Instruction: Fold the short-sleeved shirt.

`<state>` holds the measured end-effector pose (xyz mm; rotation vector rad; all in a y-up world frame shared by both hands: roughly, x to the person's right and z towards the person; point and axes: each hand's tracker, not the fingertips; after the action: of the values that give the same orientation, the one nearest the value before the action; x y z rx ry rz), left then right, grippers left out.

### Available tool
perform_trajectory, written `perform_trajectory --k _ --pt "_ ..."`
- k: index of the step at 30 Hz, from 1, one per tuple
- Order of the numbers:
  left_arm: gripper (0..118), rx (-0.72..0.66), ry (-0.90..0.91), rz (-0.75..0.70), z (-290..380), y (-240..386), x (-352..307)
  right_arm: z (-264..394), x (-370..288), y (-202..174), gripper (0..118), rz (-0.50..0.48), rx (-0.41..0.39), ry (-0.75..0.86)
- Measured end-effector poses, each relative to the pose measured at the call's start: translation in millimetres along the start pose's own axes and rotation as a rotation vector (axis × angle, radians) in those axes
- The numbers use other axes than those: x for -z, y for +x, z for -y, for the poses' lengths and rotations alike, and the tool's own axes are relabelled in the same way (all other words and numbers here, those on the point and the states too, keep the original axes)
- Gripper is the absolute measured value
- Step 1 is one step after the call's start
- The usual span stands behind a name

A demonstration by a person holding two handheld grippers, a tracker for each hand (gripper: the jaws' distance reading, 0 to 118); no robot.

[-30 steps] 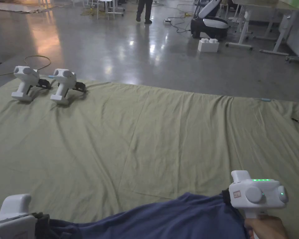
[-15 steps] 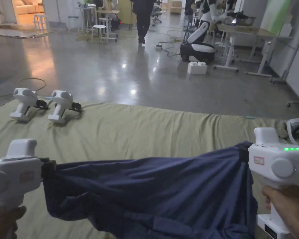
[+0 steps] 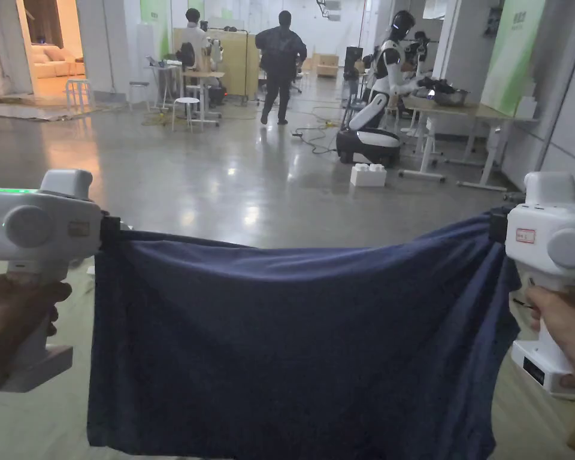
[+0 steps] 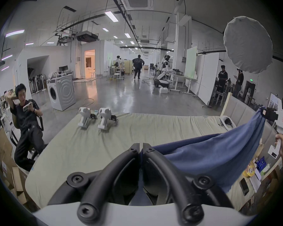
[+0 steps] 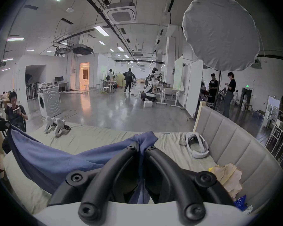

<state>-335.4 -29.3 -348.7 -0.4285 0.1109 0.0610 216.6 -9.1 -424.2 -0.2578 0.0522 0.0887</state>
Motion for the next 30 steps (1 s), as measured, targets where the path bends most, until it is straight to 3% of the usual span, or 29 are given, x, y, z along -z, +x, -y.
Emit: perform_trajectory --k 8,13,17,20,30 --pt "5 -0.006 0.056 -0.027 -65 -7 38 -51 22 -6 7 0.048 -0.068 0.047" --pt "4 -0.061 0.073 0.024 -102 -7 35 -82 33 -7 7 0.066 -0.052 0.081" --pt "4 0.002 0.115 -0.043 -105 8 38 -95 36 -13 7 0.049 -0.053 0.096" --pt "3 -0.027 0.132 0.004 -104 19 43 -94 40 -24 7 0.050 -0.129 0.101" --pt "3 0.005 0.147 -0.041 -126 18 40 -114 39 -19 7 0.071 -0.130 0.115"
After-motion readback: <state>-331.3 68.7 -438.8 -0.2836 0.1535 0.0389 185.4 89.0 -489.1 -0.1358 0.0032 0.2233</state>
